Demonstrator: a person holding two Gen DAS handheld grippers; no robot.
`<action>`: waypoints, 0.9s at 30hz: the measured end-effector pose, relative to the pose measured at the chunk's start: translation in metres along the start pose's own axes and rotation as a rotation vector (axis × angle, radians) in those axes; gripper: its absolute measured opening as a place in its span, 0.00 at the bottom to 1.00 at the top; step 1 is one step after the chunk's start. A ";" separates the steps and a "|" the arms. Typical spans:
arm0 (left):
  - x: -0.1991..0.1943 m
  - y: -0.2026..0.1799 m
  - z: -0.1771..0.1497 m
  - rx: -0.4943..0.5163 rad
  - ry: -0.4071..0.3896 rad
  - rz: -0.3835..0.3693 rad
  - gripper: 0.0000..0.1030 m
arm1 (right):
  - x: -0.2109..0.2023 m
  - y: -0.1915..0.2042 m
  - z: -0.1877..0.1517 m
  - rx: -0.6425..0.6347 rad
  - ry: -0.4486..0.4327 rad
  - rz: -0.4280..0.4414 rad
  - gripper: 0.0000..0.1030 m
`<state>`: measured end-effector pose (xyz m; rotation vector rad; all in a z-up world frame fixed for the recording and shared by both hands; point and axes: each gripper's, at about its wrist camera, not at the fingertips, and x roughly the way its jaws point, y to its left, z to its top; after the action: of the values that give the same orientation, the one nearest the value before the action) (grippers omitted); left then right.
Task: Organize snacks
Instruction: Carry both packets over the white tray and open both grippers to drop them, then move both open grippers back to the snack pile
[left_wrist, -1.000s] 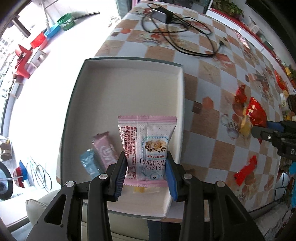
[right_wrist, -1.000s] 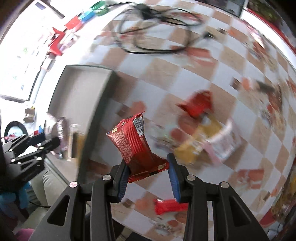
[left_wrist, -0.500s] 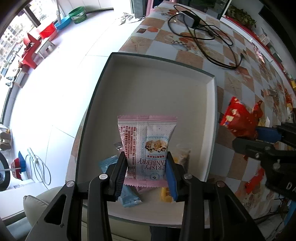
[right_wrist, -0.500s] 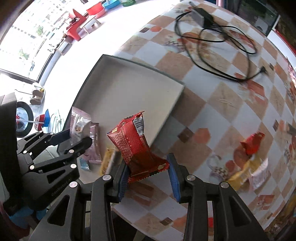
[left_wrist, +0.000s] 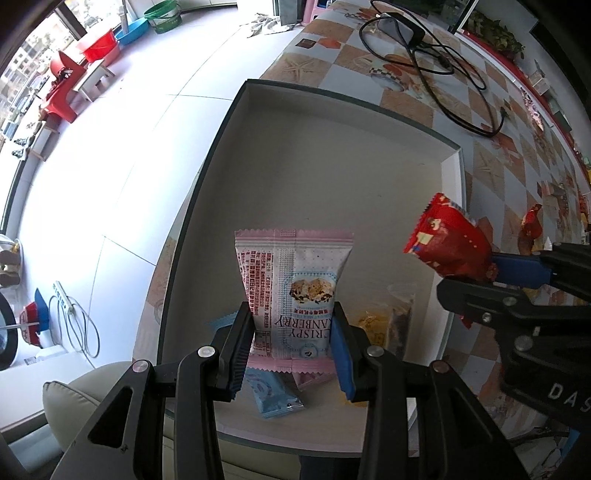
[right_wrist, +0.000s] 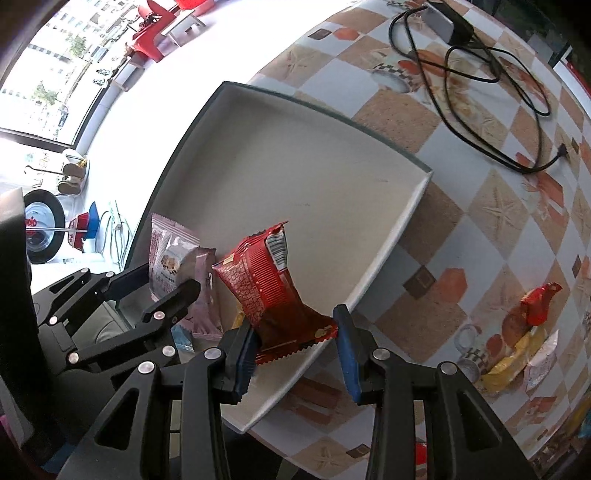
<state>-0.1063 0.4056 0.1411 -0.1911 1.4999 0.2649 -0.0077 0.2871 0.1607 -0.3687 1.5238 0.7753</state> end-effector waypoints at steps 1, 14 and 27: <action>0.000 0.001 0.001 0.001 -0.001 -0.001 0.42 | 0.002 0.001 0.001 0.003 0.004 0.002 0.40; -0.001 0.001 -0.004 0.049 -0.015 0.049 0.77 | 0.012 0.002 0.005 0.023 0.023 0.006 0.85; -0.004 -0.015 -0.009 0.094 -0.006 0.063 0.77 | 0.003 -0.026 -0.008 0.088 -0.010 -0.026 1.00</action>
<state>-0.1108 0.3883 0.1435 -0.0677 1.5101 0.2446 0.0029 0.2645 0.1506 -0.3179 1.5357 0.6859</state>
